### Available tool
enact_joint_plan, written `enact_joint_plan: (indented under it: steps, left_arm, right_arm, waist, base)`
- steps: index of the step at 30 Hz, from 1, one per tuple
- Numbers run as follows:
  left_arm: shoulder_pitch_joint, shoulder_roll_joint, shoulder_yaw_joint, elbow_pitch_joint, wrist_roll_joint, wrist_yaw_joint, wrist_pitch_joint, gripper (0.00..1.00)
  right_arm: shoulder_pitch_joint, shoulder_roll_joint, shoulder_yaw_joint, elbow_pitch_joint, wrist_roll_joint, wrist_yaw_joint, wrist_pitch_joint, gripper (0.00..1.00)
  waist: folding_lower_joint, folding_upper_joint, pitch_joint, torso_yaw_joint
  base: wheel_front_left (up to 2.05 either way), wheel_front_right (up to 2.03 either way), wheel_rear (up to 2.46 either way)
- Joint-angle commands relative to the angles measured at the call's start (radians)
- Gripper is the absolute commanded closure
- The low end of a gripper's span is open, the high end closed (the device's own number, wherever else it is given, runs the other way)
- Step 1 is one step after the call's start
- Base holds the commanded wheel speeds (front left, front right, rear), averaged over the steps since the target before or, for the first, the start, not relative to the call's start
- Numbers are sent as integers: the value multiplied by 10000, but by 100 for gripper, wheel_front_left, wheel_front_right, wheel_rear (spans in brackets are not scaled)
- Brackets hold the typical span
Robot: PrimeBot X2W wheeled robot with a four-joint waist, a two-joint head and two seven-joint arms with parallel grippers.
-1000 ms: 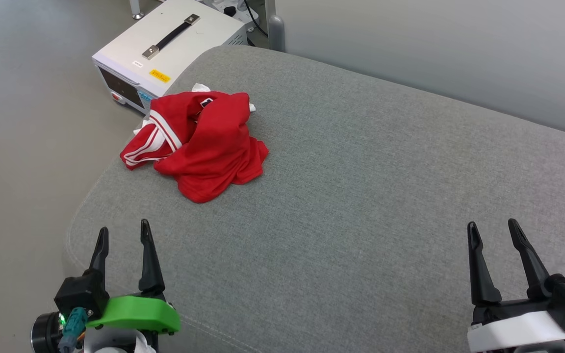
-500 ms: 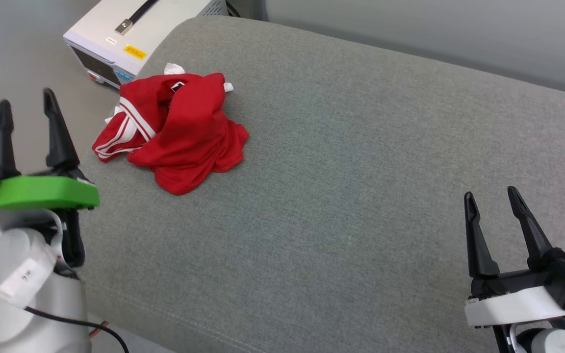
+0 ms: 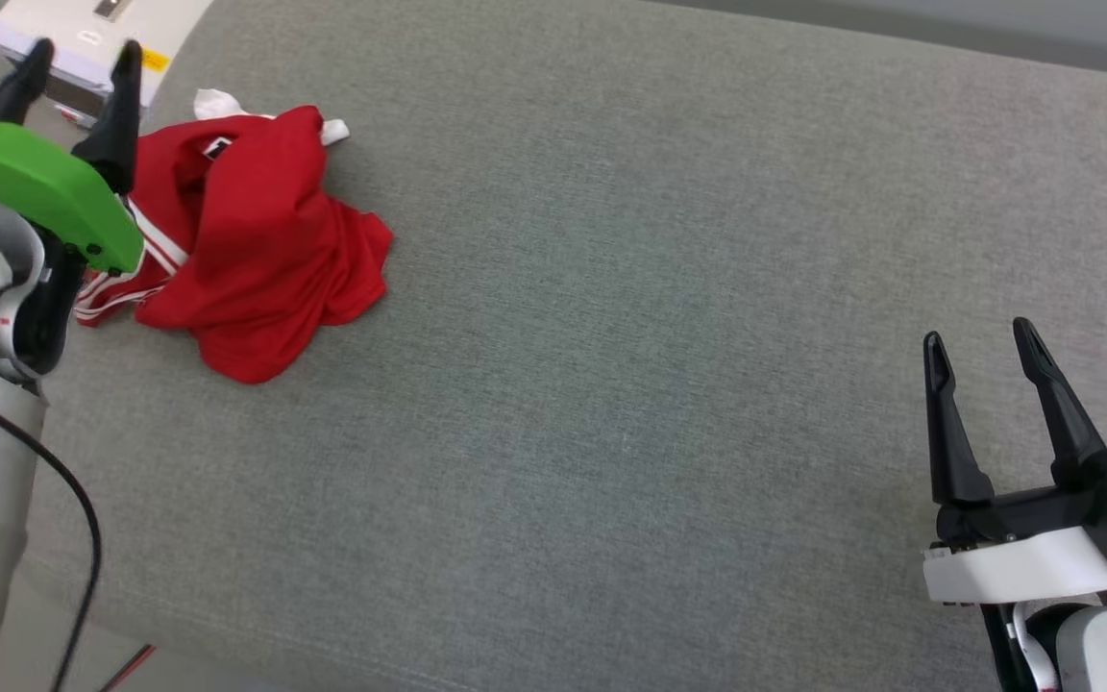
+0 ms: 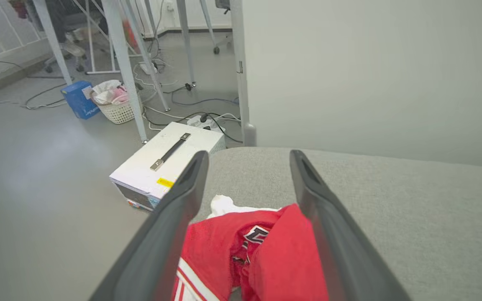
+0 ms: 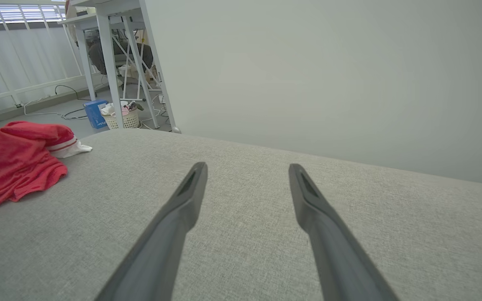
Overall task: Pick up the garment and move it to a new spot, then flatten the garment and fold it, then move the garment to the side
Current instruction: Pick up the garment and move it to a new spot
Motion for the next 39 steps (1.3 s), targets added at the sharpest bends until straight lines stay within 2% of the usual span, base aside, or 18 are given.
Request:
enact_joint_plan:
  steps: [1, 5, 8, 11, 22, 29, 30, 31, 39]
  left_arm:
    - [-263, 273, -333, 73, -424, -27, 581, 0]
    - [-642, 912, -1356, 259, -1561, -27, 2576, 0]
    - [-790, 1184, -2051, 374, -2281, -28, 3971, 0]
    - [-888, 1313, -2504, 555, -2744, -28, 4840, 0]
    - [-875, 824, -3971, 2278, -3252, -28, 6247, 0]
    - [-744, 528, -4712, 2837, -3481, -28, 6132, 0]
    - [-779, 512, -4813, 2826, -3500, -28, 5981, 54]
    - [-830, 533, -4906, 2782, -3489, -28, 5834, 100]
    - [-1688, 1220, -5603, 1951, -3151, -28, 3572, 100]
  right_arm:
    - [-197, -73, 2, -91, -94, -7, -49, 0]
    - [-295, -144, -20, -166, -103, -7, -49, 0]
    - [-391, -197, -9, -211, -104, -7, -49, 0]
    - [-494, -223, -4, -250, -111, -7, -49, 0]
    - [-918, -330, 135, -208, -103, -7, -49, 0]
    - [-942, -282, 112, -105, -91, -7, -49, 0]
    - [-930, -273, 142, -79, -77, -7, -49, 0]
    - [-926, -269, 164, -60, -62, -7, -49, 0]
    - [-739, -128, 177, 80, 110, -7, -49, 0]
  waist:
    - [-1, 0, 309, -304]
    - [-1, 0, 572, -492]
    - [-1, 0, 811, -631]
    - [-1, 0, 1041, -741]
    - [-1, 0, 1748, -1103]
    - [-1, 0, 1692, -1112]
    - [-1, 0, 1623, -1095]
    - [-1, 0, 1567, -1083]
    - [-1, 0, 626, -941]
  base:
    - [0, 0, 0]
    - [0, 0, 0]
    - [0, 0, 0]
    - [0, 0, 0]
    - [0, 0, 0]
    - [0, 0, 0]
    - [0, 0, 0]
    - [0, 0, 0]
    - [0, 0, 0]
